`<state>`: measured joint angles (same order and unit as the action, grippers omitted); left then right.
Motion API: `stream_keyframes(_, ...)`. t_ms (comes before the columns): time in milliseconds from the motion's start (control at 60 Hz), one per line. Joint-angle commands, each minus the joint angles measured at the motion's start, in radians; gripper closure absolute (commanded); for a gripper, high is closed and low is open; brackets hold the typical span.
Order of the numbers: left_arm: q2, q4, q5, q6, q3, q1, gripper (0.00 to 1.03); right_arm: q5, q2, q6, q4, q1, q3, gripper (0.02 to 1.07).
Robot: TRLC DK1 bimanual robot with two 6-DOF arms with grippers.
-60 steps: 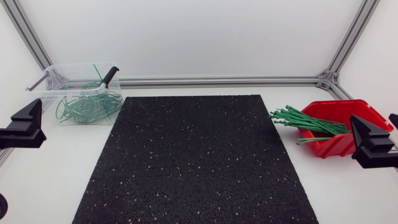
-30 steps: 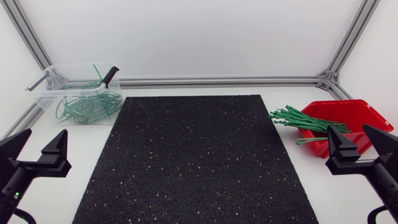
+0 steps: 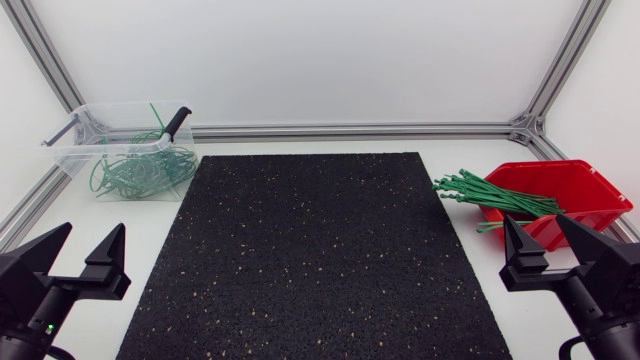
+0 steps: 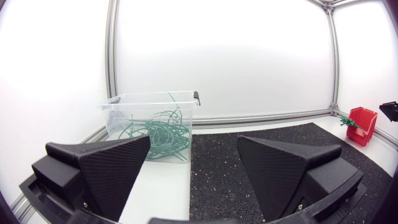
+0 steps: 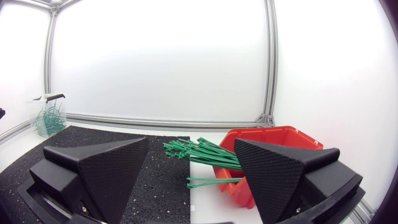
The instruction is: Take a green cable tie from the red box, thread the tail through the head to close it, then place it in the transparent bin on the left.
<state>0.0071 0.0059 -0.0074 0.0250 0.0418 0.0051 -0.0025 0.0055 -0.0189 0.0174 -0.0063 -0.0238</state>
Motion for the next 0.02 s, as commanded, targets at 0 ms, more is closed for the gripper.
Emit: stream_keyframes(0, -0.007, -0.006, 0.007, -0.025, -0.042, -0.005, 0.06, 0.002, -0.006, 0.019, -0.017, 0.006, 0.024, 0.07)
